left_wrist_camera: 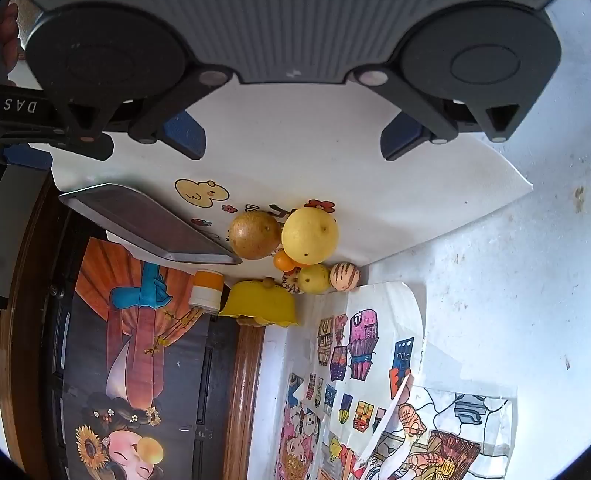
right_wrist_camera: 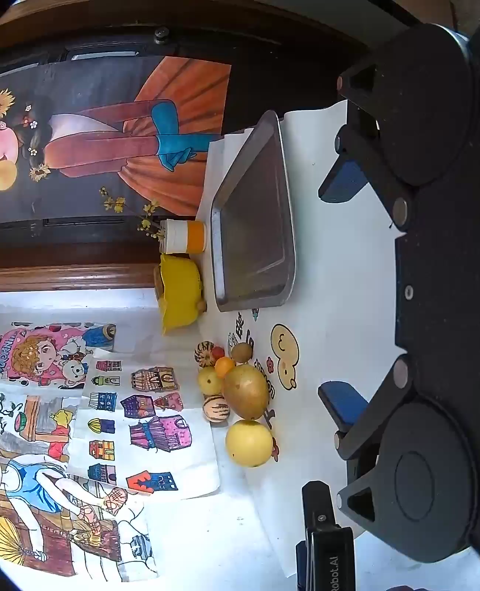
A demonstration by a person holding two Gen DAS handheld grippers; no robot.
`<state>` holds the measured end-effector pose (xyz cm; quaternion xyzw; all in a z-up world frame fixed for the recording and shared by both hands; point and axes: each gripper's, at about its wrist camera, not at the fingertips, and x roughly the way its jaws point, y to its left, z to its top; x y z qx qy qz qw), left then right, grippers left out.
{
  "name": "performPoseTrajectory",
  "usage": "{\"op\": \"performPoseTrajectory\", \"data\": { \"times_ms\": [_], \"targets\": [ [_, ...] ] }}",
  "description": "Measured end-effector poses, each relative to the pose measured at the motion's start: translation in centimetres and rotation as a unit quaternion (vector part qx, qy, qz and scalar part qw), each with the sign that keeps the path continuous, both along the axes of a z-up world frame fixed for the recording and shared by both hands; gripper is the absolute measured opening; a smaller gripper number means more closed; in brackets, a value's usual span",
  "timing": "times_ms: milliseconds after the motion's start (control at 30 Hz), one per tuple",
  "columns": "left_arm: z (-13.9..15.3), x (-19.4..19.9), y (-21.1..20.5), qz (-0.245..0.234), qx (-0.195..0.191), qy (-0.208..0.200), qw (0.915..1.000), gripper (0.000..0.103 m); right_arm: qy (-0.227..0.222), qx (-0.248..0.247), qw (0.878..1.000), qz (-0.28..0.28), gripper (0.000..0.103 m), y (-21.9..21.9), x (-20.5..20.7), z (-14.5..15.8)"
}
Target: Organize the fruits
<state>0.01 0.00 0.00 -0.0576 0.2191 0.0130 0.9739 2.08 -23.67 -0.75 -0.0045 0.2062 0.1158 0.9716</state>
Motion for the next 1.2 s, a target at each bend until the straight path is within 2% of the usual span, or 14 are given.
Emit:
{"op": "performPoseTrajectory", "data": {
  "times_ms": [1200],
  "targets": [
    [0.06, -0.2, 0.06, 0.002, -0.002, 0.002, 1.0, 0.102, 0.003, -0.001, 1.0, 0.0, 0.102, 0.06, 0.02, -0.17]
  ]
}}
